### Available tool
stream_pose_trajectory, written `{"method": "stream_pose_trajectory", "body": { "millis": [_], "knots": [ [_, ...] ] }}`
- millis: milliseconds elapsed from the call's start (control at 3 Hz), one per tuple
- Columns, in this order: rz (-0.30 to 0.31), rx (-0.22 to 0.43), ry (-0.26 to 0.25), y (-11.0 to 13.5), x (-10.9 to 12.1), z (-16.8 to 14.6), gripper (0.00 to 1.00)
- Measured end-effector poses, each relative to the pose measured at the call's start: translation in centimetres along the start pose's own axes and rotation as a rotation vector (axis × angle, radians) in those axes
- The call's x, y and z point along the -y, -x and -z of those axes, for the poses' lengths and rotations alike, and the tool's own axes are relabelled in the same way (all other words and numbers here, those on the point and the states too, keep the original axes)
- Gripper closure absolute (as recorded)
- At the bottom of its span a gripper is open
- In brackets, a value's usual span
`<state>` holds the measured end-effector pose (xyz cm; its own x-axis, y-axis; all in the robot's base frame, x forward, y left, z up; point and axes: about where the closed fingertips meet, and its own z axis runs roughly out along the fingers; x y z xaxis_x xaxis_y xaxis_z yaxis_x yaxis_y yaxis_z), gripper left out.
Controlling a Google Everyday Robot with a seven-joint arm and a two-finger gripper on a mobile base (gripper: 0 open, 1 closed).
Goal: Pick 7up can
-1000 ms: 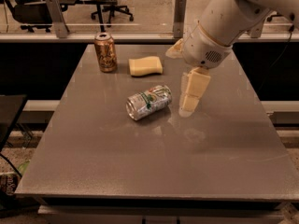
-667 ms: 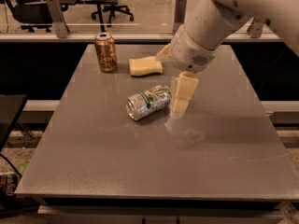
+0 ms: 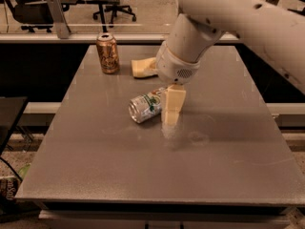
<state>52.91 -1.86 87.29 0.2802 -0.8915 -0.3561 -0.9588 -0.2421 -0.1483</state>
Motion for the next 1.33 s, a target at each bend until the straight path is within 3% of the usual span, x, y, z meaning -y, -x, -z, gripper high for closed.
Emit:
{"method": "stream_pose_trajectory", "body": {
  "millis": [333,667,1333],
  "knots": [
    [0.040,-0.035,0.027,-0.29,-0.04,-1.72,0.00],
    [0.066,-0.063,0.049,-0.78,-0.02,-2.61,0.15],
    [0.087,-0.048,0.061,-0.76,0.57,-1.63,0.62]
  ]
}}
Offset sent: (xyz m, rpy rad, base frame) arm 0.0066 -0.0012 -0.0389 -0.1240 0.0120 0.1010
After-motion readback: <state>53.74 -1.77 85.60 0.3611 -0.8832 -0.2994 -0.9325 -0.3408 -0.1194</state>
